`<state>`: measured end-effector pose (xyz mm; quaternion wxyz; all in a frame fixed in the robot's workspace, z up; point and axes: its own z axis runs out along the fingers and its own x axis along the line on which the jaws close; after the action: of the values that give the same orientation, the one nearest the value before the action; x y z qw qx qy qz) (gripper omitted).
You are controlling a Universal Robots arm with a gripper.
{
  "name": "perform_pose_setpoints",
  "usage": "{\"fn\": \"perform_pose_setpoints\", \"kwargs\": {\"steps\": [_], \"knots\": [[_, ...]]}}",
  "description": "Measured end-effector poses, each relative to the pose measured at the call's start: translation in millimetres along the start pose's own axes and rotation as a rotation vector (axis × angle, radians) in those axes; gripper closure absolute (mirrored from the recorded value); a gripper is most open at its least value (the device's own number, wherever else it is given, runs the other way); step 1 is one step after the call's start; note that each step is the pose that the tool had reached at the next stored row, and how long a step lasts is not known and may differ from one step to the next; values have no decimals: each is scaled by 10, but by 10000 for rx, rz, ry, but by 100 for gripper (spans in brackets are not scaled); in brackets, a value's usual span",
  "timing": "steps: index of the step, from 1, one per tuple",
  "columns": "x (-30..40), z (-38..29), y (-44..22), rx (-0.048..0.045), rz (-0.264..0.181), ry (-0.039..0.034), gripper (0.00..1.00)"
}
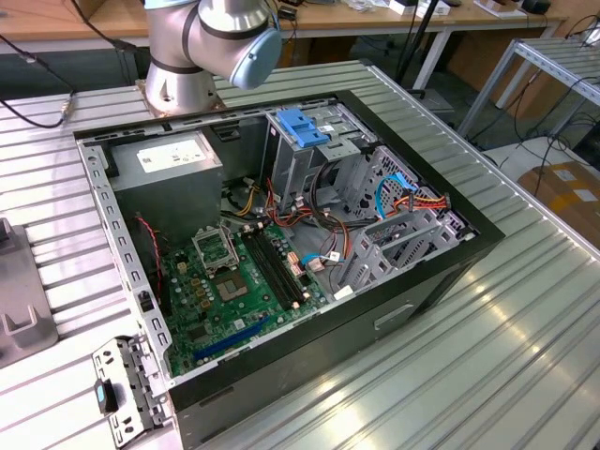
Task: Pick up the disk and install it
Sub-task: 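Reach for the disk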
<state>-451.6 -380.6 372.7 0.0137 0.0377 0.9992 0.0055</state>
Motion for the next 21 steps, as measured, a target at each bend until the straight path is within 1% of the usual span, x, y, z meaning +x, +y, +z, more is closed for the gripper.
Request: {"fn": "perform_pose_setpoints", "kwargs": {"steps": [15,21], "knots": [[88,34,16,123,-3,-8,90],[142,44,34,171,-4,-12,90]]}}
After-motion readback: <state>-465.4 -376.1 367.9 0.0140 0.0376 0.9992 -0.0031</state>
